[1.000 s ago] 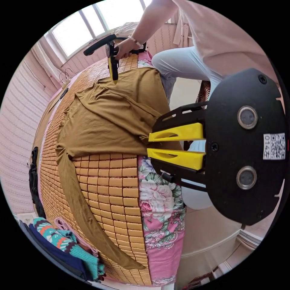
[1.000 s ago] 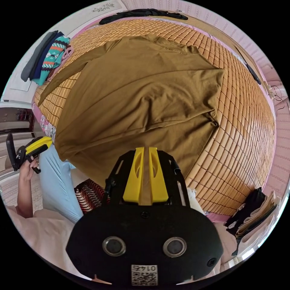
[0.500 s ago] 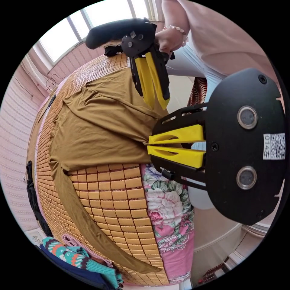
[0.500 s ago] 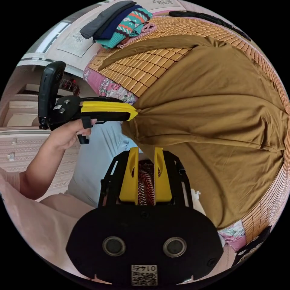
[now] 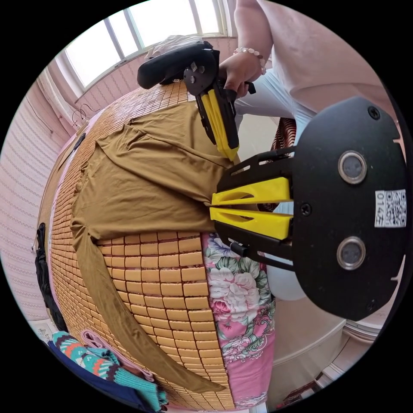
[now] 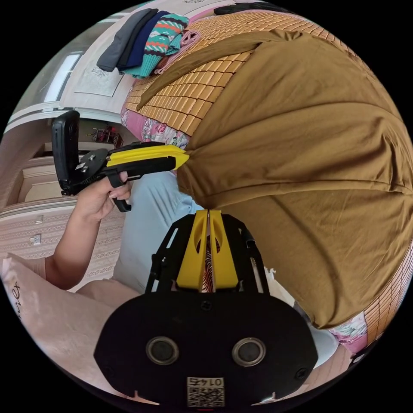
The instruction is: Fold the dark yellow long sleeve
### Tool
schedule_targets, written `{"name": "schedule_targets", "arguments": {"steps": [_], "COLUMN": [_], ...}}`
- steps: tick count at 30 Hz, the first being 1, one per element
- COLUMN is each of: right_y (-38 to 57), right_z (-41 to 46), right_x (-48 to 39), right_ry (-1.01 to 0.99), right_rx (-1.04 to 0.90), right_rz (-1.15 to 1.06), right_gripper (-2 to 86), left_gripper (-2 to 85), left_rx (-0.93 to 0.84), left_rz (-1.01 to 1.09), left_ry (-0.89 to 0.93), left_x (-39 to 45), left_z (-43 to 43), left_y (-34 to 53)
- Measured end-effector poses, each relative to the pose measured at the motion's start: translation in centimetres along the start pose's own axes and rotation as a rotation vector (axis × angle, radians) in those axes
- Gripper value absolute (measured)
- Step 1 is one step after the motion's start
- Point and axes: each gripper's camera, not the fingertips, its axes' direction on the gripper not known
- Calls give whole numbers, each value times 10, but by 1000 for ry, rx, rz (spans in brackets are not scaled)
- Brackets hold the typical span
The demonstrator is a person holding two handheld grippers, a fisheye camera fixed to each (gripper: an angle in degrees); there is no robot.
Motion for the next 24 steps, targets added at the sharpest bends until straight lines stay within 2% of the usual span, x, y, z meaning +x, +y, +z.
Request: {"name": "schedule_targets", "arguments": {"steps": [11,16,24], "right_y": [0,-7,-6], "right_z": [29,50,95], "right_x": [14,16,16], "right_ry": [-43,-46,3], "right_rx": [19,42,-49], "right_rz": [39,25,13], "right_gripper": [-2,-1,-1], "left_gripper": [-9,-5,10], "left_rx": [6,-18,-50], "left_rz": [47,22,91], "left_ry": [6,-65,-158], "left_x": [9,8,18], "left_z": [-5,6,3], "left_y": [1,0,-2]}}
